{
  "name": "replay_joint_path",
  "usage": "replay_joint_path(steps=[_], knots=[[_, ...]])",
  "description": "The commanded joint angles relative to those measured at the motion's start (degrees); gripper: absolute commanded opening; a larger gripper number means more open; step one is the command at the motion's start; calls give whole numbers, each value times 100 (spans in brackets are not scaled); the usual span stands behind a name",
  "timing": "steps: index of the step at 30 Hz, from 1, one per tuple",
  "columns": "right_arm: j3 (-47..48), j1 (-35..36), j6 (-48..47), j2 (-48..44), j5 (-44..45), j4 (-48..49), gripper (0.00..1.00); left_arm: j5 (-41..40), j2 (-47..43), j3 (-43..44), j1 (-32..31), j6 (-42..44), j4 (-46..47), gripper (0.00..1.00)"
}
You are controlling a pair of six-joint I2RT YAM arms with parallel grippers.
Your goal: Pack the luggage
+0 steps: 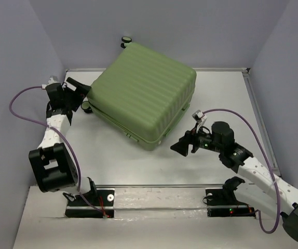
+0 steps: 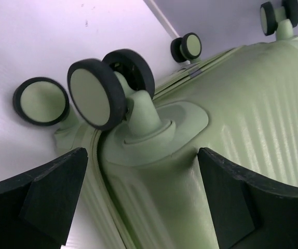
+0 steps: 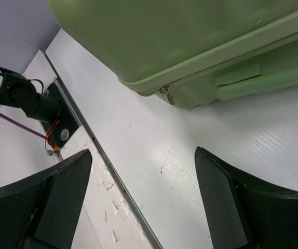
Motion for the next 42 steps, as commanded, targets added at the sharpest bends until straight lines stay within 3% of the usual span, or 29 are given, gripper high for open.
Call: replay_joint_path(steps=[1,16,18,21,22,24,28,36,42], knots=[[-53,107,-53,17,59,363,86,529,348,152,53,-440,1044,99],[-79,212,-35,-247,-38,56,87,670,1895,495,18,-1688,3091,96],[-71,212,-35,-282,-29,11,87,679,1905,443,-9,-1846,3390,82],[-97,212,-44,-334,-12,-42,88,609,1687,337,-53,-2074,3952,52],[-97,212,-44,-369,6,-68,88,574,1511,380,-79,-2032,3989,37],[-123,212,-35,-405,15,-77,88,547,1292,503,-97,-1962,3972,21],[-193,212,-35,-309,181,-42,94,512,772,1028,-149,-1742,3385,6],[-466,265,158,306,296,863,94,556,332,2724,-299,-1390,1250,6],[-519,318,167,676,498,1206,91,477,279,3045,-299,-854,220,6]])
